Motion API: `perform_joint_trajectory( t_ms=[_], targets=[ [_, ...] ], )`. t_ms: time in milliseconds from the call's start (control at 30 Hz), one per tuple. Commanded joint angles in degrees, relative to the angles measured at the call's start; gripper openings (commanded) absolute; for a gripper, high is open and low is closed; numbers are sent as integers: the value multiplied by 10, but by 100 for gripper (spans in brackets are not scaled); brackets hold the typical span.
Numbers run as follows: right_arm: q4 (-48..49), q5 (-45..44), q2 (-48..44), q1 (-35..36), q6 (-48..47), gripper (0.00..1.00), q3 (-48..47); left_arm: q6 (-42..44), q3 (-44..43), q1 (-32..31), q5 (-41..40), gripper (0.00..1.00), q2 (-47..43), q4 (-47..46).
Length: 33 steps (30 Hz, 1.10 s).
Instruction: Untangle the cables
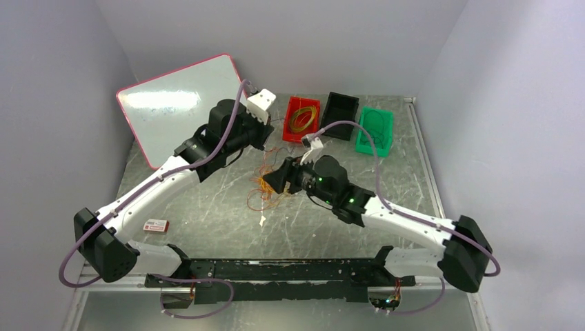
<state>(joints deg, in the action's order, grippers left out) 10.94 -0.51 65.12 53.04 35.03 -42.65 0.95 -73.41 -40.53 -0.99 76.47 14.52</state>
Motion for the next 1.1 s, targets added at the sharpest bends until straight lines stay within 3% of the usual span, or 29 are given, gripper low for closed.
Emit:
perform_joint_trajectory(
  t_ms=[0, 300, 500, 800, 1067],
  targets=[
    [128, -60, 61, 5, 23, 64, -5, -11, -19, 2, -1, 7, -5, -1],
    [239, -126, 181, 14, 20, 56, -10, -17, -14, 2, 4, 7, -11, -3],
    [287, -136, 220, 15, 4, 45, -12, -22, -9, 2, 5, 7, -16, -3],
    [271, -135, 252, 25, -13, 0, -19, -19, -25, 1, -2, 7, -17, -2],
    [263, -162, 271, 66, 8, 0, 34, 23, -126, 7, -35, 7, 5, 24]
  ],
)
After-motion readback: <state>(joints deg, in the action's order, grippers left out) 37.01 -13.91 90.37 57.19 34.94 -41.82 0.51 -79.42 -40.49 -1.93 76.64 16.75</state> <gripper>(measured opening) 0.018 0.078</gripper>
